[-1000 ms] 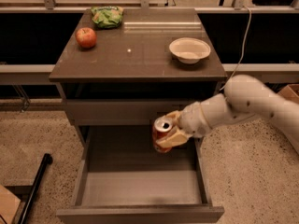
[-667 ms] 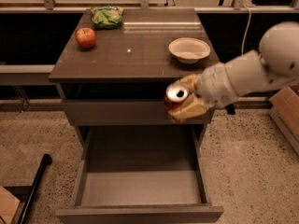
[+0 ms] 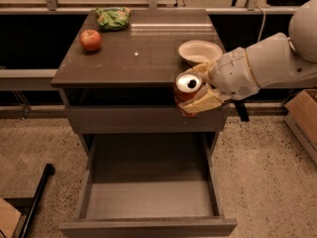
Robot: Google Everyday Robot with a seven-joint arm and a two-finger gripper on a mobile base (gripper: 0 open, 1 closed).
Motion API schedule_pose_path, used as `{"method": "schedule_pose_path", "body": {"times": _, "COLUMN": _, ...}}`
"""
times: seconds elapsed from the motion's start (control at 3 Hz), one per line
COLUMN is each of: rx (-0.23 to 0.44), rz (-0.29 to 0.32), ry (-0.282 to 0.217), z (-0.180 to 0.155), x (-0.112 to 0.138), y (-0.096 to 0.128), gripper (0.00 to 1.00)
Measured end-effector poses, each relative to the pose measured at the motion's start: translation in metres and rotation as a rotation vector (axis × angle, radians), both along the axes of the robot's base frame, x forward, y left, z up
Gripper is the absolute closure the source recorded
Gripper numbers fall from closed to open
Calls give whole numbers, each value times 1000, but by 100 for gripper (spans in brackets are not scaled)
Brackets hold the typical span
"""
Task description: Pick coke can from middle drawer and place on counter
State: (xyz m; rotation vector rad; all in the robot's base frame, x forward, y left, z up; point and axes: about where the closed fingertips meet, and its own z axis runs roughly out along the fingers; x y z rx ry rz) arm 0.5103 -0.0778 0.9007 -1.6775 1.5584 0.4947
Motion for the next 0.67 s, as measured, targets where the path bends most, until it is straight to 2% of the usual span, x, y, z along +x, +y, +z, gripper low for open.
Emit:
{"method": "schedule_pose_path", "body": {"times": 0.33, "rx": 98, "rz": -136, "ry": -24, "z": -3, "x": 34, "y": -10, "gripper": 100}}
{"method": "schedule_pose_path", "body": {"times": 0.67, "rx": 224, "rz": -267, "ry": -50, "z": 3, "x": 78, "y": -23, "gripper": 100}}
